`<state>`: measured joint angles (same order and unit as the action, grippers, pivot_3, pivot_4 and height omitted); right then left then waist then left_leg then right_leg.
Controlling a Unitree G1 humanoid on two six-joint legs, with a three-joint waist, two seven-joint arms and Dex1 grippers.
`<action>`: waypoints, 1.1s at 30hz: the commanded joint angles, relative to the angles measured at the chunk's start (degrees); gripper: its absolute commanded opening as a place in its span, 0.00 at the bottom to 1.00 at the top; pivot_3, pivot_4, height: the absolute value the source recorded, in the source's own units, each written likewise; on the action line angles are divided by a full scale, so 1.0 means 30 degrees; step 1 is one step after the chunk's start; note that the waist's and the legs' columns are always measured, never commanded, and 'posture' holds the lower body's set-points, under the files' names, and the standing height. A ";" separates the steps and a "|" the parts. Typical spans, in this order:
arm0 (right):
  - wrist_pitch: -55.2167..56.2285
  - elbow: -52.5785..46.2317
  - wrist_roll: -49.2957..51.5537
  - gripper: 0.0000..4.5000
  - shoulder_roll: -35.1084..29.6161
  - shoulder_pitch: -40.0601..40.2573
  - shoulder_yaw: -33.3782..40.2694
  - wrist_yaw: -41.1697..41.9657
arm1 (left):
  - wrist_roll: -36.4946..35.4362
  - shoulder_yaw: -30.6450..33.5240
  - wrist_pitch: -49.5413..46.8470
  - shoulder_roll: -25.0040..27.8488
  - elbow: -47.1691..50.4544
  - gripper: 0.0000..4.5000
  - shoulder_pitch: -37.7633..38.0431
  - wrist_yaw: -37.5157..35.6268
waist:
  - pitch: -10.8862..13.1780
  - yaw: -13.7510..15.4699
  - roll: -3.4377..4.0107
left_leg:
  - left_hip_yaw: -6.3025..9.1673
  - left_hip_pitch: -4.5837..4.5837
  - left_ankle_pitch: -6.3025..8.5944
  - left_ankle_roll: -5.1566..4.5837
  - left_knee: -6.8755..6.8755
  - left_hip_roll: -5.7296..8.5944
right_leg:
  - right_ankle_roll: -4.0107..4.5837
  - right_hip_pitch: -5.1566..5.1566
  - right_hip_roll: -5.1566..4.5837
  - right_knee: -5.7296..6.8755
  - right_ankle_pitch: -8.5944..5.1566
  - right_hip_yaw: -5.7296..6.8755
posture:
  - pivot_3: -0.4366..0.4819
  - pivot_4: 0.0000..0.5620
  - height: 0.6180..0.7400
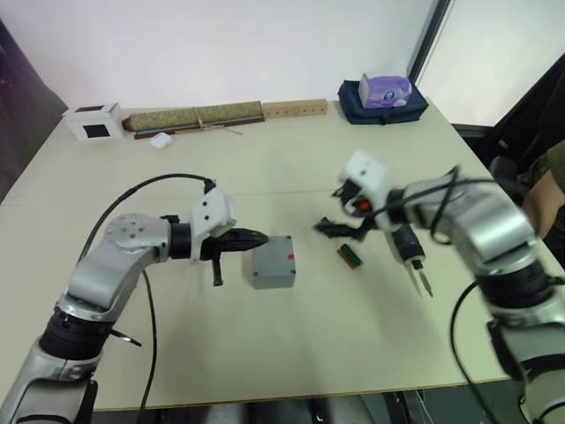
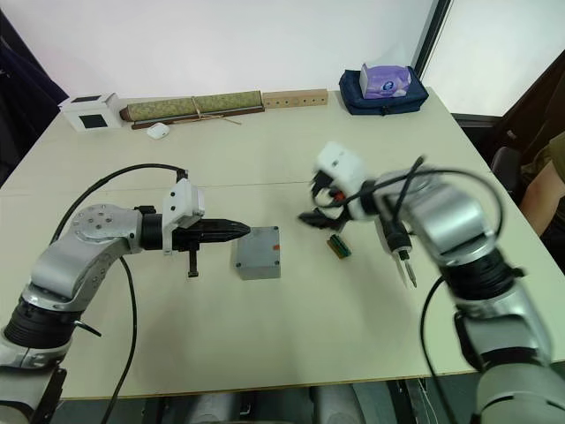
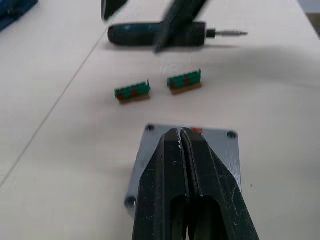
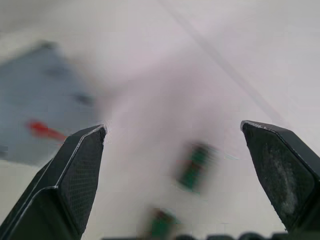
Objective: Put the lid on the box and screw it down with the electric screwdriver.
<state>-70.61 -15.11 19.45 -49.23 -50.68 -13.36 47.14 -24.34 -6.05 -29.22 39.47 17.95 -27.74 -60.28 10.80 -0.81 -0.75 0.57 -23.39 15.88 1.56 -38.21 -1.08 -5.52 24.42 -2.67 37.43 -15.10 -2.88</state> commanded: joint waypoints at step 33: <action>-0.0805 1.4292 -0.4329 0.43 0.0757 -0.4856 -0.8041 0.4308 | -0.0291 -0.0112 0.0097 -0.0884 0.2614 0.00 0.0734 0.1574 | 0.0000 -0.0125 0.0004 | -0.0009 0.0006 -0.0001 0.0001 -0.0007 -0.0001 | -0.0001 0.0008 0.0008 0.0013 0.0002 -0.0013 | 0.48 0.27 1.00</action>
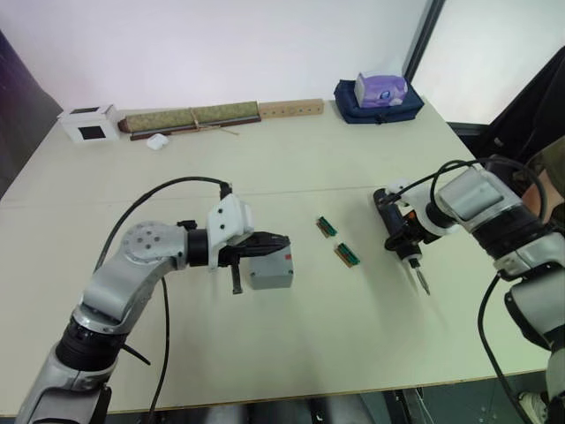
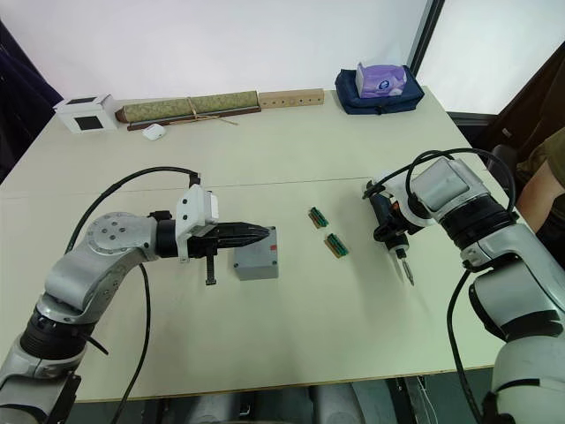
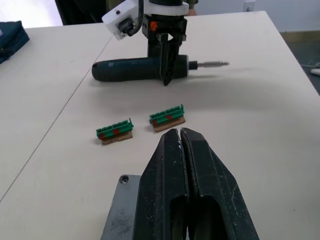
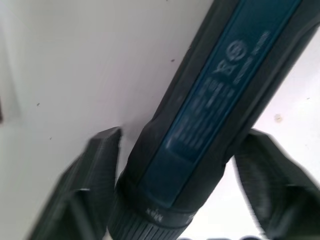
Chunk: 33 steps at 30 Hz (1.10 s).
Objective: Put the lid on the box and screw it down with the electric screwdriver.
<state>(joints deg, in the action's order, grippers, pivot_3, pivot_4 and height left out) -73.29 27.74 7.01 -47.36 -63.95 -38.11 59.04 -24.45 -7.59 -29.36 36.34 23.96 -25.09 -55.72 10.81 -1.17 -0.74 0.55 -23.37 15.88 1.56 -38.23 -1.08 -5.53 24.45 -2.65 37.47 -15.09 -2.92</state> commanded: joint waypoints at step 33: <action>1.6580 -1.7181 0.4790 0.42 1.3016 1.1777 1.2580 -0.7849 | 0.2852 -0.1884 0.4047 0.0202 -0.8099 0.00 -0.1592 -0.4017 | -0.0014 -0.0010 0.0014 | 0.0021 0.0007 -0.0011 0.0018 0.0007 0.0023 | -0.0072 -0.0032 -0.0002 -0.0018 0.0045 -0.0001 | 0.48 0.27 1.00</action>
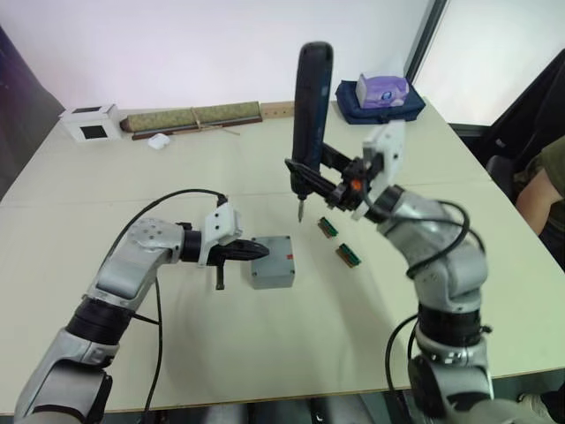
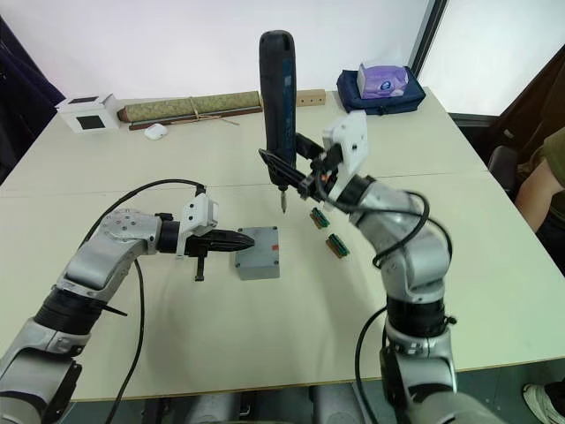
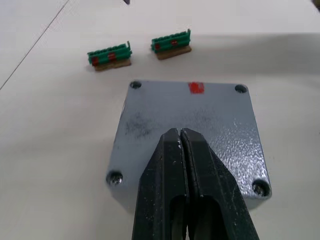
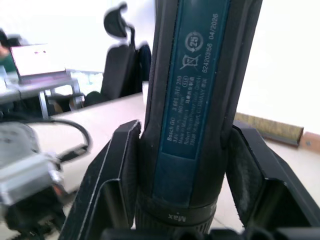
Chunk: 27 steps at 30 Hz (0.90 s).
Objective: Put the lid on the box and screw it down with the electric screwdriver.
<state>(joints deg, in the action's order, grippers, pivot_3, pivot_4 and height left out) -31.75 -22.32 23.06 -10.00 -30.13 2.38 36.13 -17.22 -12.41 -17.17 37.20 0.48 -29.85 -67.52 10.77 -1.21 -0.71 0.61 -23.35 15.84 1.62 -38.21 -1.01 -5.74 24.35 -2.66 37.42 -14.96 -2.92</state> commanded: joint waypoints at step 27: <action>0.7676 0.2167 -0.2530 0.42 0.0481 0.2324 -0.2824 -0.1496 | 0.0971 -0.0201 -0.0067 0.0177 -0.0170 0.00 -0.0222 -0.0506 | -0.0002 0.0028 0.0003 | 0.0003 0.0011 -0.0031 0.0051 -0.0014 0.0004 | 0.0019 -0.0003 -0.0006 0.0033 0.0018 -0.0002 | 0.48 0.27 1.00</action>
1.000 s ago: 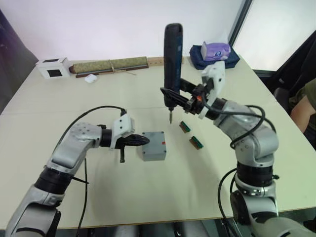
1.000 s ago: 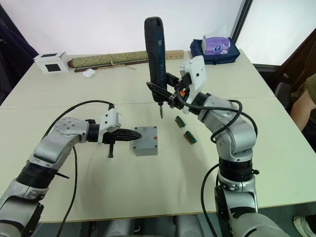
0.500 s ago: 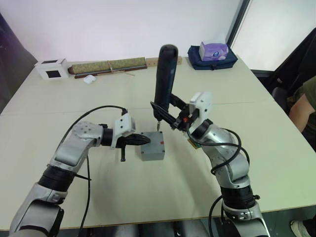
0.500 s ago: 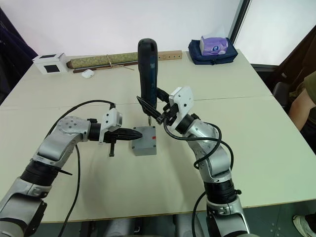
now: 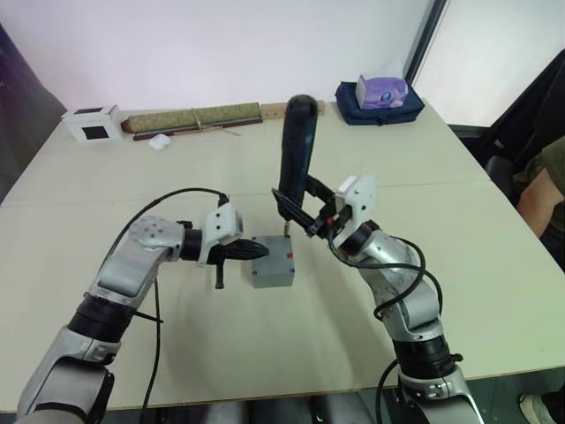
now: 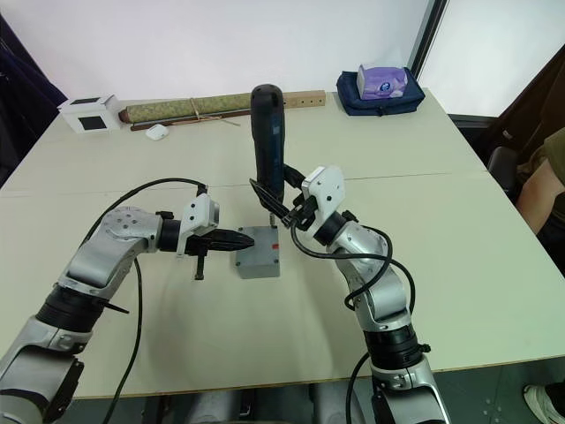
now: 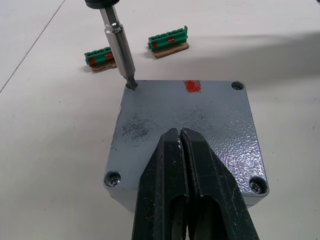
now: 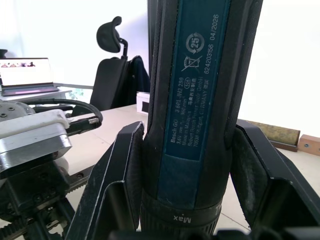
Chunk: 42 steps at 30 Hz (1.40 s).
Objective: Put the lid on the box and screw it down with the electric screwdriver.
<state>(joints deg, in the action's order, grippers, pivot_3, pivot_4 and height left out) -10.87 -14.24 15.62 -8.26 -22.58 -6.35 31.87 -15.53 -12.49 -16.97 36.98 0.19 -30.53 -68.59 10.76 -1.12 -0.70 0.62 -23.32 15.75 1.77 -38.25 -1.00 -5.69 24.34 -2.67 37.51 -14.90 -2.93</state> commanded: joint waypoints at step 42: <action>-0.2022 0.2621 -0.1663 0.42 -0.1180 0.1285 -0.1561 -0.1585 | 0.2081 -0.1155 0.0823 -0.0226 -0.1005 0.00 0.0286 0.0028 | -0.0648 0.0022 -0.0104 | -0.0001 0.0652 0.0030 -0.0041 0.0112 -0.0015 | 0.0139 -0.0660 -0.0004 -0.0140 -0.0138 0.0000 | 0.48 0.27 1.00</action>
<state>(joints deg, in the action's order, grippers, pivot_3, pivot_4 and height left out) -12.28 -10.98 12.17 -10.40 -20.94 -10.37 27.28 -10.68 -14.77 -14.28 36.00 -1.98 -29.97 -68.03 8.82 -1.06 -1.01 0.62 -21.36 15.84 1.64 -37.91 -1.05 -5.27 22.37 -2.69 37.09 -15.32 -2.93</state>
